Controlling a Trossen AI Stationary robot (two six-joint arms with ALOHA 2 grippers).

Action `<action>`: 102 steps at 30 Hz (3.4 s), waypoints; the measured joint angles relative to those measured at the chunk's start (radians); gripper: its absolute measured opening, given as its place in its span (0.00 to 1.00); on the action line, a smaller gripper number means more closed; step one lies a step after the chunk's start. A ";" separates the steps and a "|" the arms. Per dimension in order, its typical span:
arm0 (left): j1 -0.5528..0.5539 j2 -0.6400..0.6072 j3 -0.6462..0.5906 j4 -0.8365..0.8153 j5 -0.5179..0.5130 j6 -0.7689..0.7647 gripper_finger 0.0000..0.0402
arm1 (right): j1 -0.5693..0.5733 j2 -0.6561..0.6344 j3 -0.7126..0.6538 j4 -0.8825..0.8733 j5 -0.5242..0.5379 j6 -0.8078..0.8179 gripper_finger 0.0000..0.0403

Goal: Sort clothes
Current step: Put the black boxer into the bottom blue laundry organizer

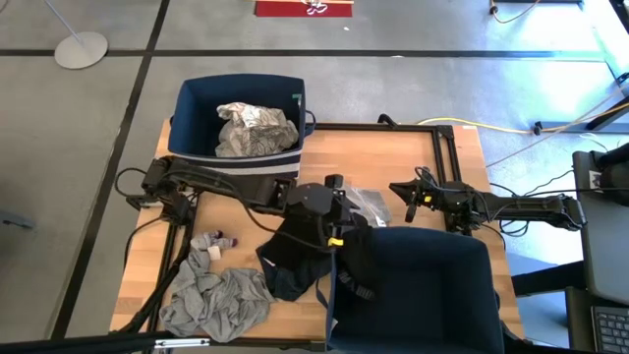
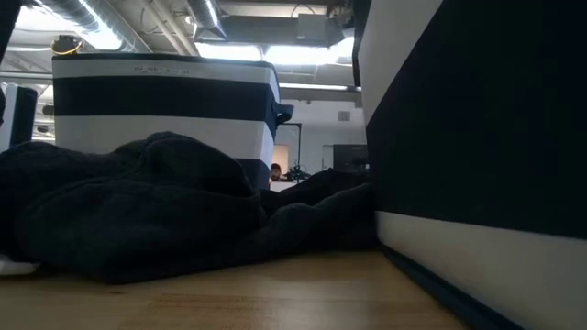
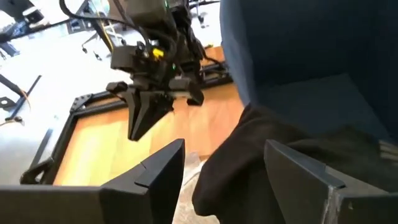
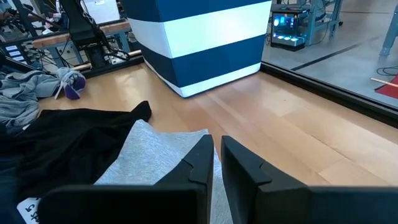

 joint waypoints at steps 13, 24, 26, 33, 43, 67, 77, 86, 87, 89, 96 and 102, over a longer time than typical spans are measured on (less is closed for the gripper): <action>-0.046 0.065 -0.002 0.033 0.051 0.116 0.52 | 0.000 0.000 0.000 -0.001 0.000 -0.010 0.09; -0.052 0.002 -0.002 -0.268 -0.021 0.178 0.52 | 0.000 0.000 0.000 -0.002 0.000 -0.011 0.09; -0.047 0.001 -0.002 -0.292 -0.021 0.151 0.52 | 0.000 0.000 0.000 -0.003 0.000 -0.011 0.09; -0.045 0.008 -0.003 -0.162 0.031 0.193 0.52 | 0.000 0.000 0.000 -0.002 0.000 -0.012 0.09; -0.039 0.008 -0.003 -0.027 0.127 0.273 0.46 | 0.000 0.000 0.000 -0.003 0.000 -0.011 0.09; -0.097 0.001 -0.003 0.076 0.153 0.268 0.01 | 0.000 0.000 0.000 -0.004 0.000 -0.012 0.09; -0.090 0.001 0.029 0.036 0.004 0.041 0.01 | 0.000 0.000 0.000 -0.004 0.000 -0.012 0.09; -0.091 0.001 0.044 -0.020 0.005 -0.074 0.18 | 0.000 0.000 0.000 -0.004 0.000 -0.011 0.09; -0.091 0.001 0.044 -0.022 0.005 -0.083 0.22 | 0.000 0.000 0.000 -0.004 0.000 -0.011 0.09; -0.090 0.001 0.044 -0.023 0.005 -0.102 0.31 | 0.000 0.000 0.000 -0.005 0.000 -0.011 0.09; -0.072 0.014 0.044 -0.035 0.005 -0.198 0.51 | 0.000 0.000 0.000 -0.005 0.000 -0.011 0.09; -0.065 0.051 0.044 -0.030 0.030 -0.211 0.53 | 0.000 0.000 0.000 -0.005 -0.001 -0.005 0.09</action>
